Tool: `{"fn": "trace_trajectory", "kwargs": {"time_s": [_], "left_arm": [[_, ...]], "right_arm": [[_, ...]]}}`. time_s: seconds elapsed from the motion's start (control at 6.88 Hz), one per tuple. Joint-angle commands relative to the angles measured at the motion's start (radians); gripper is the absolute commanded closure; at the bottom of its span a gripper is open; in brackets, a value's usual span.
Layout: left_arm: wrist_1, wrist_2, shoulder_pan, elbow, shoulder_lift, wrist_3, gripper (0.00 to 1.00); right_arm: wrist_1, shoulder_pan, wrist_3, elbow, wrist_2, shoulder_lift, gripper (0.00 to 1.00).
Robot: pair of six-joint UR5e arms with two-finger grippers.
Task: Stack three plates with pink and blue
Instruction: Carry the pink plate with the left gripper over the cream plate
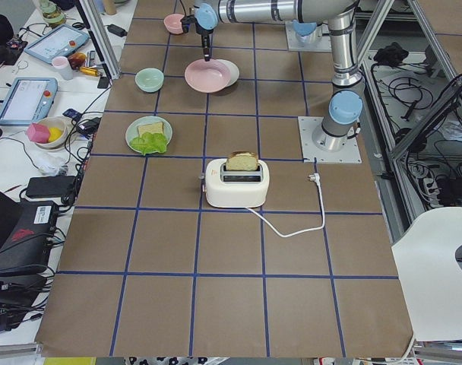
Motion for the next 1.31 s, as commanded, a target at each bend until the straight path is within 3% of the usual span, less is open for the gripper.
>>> {"fn": "trace_trajectory", "kwargs": {"time_s": [0.0, 0.73, 1.16], "left_arm": [[-0.014, -0.001, -0.041, 0.071, -0.068, -0.063, 1.0], [-0.017, 0.005, -0.098, 0.103, -0.139, -0.134, 1.0], [-0.092, 0.006, -0.146, 0.247, -0.24, -0.212, 1.0]], "right_arm": [[-0.013, 0.006, -0.002, -0.002, -0.01, 0.011, 1.0], [-0.053, 0.008, -0.002, -0.002, -0.041, 0.016, 1.0], [-0.055, 0.008, 0.0, -0.001, -0.036, 0.017, 1.0]]}}
